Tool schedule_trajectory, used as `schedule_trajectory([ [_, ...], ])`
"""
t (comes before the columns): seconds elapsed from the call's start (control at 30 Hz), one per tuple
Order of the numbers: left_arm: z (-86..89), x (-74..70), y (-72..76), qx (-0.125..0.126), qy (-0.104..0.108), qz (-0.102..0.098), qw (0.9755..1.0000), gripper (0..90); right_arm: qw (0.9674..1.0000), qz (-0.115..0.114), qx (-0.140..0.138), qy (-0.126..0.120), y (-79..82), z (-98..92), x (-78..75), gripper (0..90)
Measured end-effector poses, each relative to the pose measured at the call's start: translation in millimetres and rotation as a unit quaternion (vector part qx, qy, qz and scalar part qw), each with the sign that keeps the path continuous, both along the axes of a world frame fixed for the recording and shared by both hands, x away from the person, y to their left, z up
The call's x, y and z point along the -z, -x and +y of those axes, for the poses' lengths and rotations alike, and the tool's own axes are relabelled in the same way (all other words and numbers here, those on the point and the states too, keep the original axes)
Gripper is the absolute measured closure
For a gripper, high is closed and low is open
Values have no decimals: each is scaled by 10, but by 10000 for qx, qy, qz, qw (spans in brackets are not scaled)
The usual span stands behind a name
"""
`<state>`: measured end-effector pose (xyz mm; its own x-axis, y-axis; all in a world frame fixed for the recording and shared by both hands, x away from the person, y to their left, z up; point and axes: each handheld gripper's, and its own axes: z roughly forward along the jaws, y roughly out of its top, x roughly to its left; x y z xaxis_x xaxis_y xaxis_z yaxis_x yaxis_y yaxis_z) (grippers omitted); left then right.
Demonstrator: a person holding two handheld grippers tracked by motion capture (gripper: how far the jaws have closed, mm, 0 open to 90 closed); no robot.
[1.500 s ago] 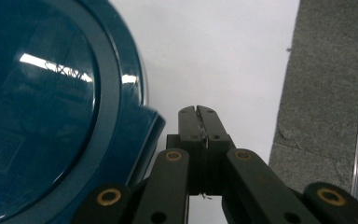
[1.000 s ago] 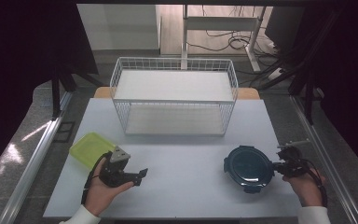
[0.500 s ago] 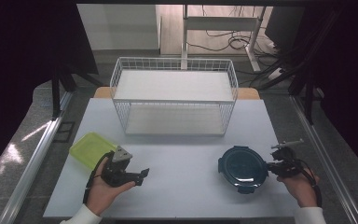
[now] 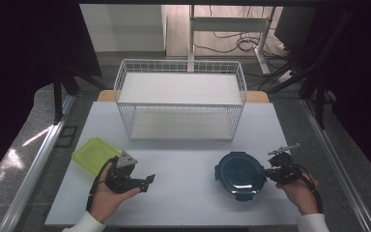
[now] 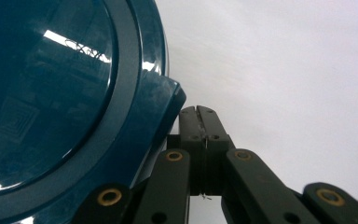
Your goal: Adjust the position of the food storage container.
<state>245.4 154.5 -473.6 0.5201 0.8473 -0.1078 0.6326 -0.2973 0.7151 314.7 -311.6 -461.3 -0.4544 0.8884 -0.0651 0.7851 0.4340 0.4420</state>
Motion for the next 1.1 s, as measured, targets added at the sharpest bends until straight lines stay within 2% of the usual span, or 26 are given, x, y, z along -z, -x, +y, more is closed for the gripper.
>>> schedule_trajectory([
  [0.43, 1, -1, -12, -4, 11, 2, 10000, 168, 9996, -35, -270, -29, -13, 305, 26, 889],
  [0.9, 10, -6, -22, 3, -5, 4, 10000, 170, 9983, 21, -539, -216, -10, 616, 59, 889],
  [1.1, 12, -11, -18, -1, -4, -7, 10000, 170, 9962, 112, -848, -180, 41, 858, 90, 889],
])
